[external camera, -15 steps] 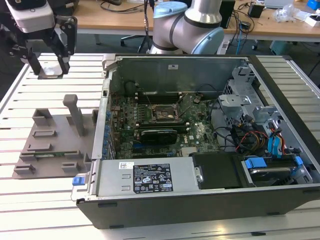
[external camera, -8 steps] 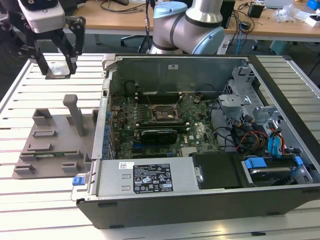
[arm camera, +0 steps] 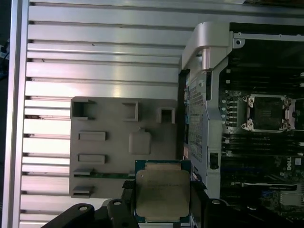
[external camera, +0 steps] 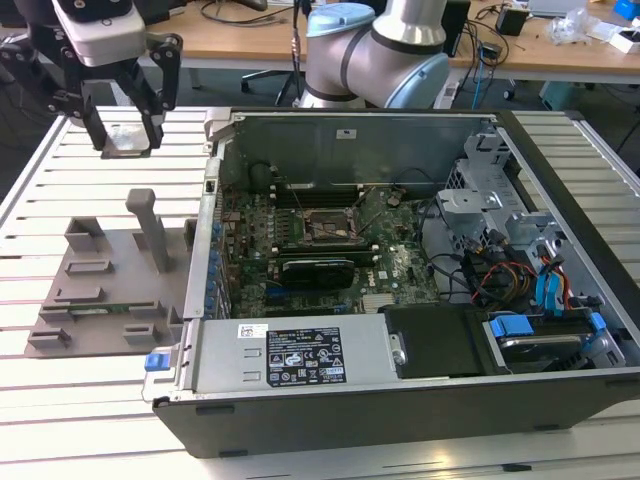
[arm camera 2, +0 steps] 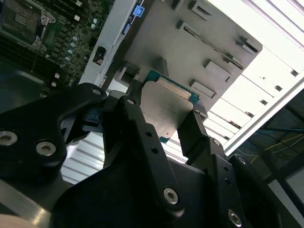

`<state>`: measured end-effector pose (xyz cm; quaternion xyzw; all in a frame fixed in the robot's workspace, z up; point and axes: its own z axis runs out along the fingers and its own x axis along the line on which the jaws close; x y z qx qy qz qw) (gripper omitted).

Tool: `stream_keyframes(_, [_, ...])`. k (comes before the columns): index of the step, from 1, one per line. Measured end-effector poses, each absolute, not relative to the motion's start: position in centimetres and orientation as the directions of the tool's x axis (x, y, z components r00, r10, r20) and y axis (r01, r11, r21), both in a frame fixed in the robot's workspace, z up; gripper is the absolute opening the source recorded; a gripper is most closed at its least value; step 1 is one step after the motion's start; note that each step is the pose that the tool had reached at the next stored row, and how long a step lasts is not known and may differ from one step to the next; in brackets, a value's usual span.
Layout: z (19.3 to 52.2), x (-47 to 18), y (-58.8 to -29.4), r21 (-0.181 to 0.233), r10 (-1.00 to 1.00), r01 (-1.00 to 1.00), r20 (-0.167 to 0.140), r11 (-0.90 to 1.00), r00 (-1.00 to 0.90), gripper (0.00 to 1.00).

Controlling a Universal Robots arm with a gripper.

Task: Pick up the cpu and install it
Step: 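Pick up the cpu and move it towards the insertion slot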

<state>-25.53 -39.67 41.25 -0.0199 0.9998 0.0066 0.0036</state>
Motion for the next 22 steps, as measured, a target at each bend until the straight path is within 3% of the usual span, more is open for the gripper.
stream_keyframes(22, [40.7, -20.1, -39.5, 0.011, -0.040, -0.040, -0.007, 0.999, -0.999, 0.55])
